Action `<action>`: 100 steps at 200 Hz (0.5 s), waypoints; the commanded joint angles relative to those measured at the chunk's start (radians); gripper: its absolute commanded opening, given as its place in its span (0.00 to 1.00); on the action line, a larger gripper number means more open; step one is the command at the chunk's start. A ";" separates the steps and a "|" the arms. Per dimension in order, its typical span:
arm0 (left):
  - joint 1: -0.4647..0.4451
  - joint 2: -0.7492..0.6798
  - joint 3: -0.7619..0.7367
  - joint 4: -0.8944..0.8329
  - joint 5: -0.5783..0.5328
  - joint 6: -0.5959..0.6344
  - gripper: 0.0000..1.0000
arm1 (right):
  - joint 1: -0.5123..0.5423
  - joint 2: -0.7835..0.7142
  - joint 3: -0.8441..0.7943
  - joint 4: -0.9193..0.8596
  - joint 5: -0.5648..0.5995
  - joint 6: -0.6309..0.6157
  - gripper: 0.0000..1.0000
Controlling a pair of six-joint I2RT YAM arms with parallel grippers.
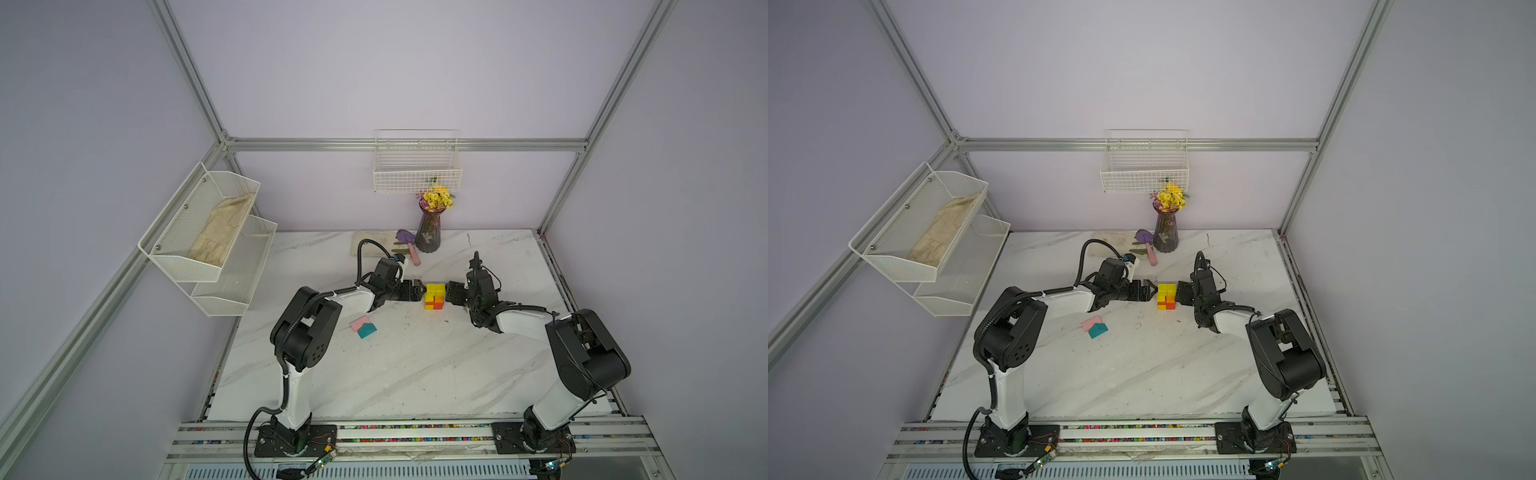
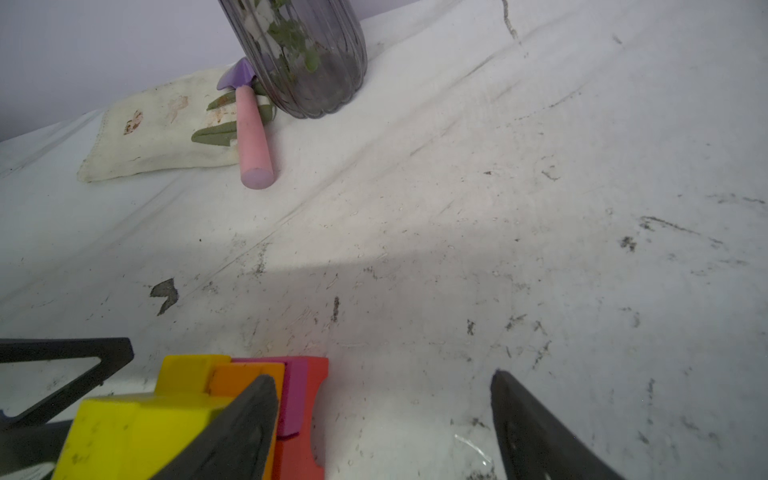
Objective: Build the wood block tower
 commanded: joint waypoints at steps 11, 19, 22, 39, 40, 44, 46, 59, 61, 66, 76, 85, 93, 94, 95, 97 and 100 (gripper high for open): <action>0.001 0.004 0.089 -0.018 -0.028 0.032 0.94 | 0.004 -0.020 0.004 -0.014 0.011 -0.003 0.83; 0.001 0.002 0.089 -0.023 -0.037 0.036 0.94 | 0.003 -0.019 0.005 -0.015 0.008 -0.005 0.83; 0.002 0.002 0.089 -0.025 -0.040 0.037 0.94 | 0.003 -0.019 0.005 -0.015 0.008 -0.005 0.83; 0.002 0.004 0.089 -0.035 -0.058 0.043 0.94 | 0.003 -0.015 0.008 -0.016 0.005 -0.006 0.83; 0.003 0.004 0.089 -0.036 -0.058 0.043 0.94 | 0.003 -0.015 0.008 -0.017 0.005 -0.006 0.83; 0.002 0.004 0.088 -0.037 -0.063 0.043 0.94 | 0.004 -0.015 0.009 -0.018 0.004 -0.006 0.83; 0.001 0.004 0.088 -0.037 -0.065 0.043 0.94 | 0.004 -0.015 0.009 -0.018 0.005 -0.006 0.83; 0.001 0.004 0.084 -0.038 -0.079 0.045 0.94 | 0.004 -0.015 0.009 -0.016 0.004 -0.007 0.83; 0.001 0.004 0.084 -0.038 -0.081 0.045 0.94 | 0.004 -0.014 0.008 -0.016 0.004 -0.006 0.83; 0.002 0.005 0.084 -0.038 -0.085 0.045 0.94 | 0.004 -0.014 0.009 -0.016 0.004 -0.007 0.83; 0.001 0.010 0.086 -0.037 -0.083 0.045 0.94 | 0.004 -0.013 0.009 -0.016 0.004 -0.006 0.83; -0.001 0.017 0.093 -0.037 -0.074 0.043 0.94 | 0.004 -0.014 0.010 -0.016 0.004 -0.007 0.83; -0.002 0.026 0.101 -0.038 -0.063 0.042 0.94 | 0.003 -0.012 0.009 -0.016 0.003 -0.005 0.83; -0.002 0.026 0.102 -0.038 -0.062 0.042 0.94 | 0.004 -0.012 0.009 -0.015 0.003 -0.006 0.83; -0.002 0.027 0.104 -0.038 -0.061 0.042 0.94 | 0.004 -0.012 0.009 -0.016 0.003 -0.005 0.83; -0.003 0.029 0.107 -0.038 -0.060 0.042 0.94 | 0.004 -0.012 0.009 -0.016 0.002 -0.005 0.83; -0.004 0.032 0.109 -0.039 -0.057 0.042 0.94 | 0.004 -0.012 0.010 -0.017 0.002 -0.006 0.83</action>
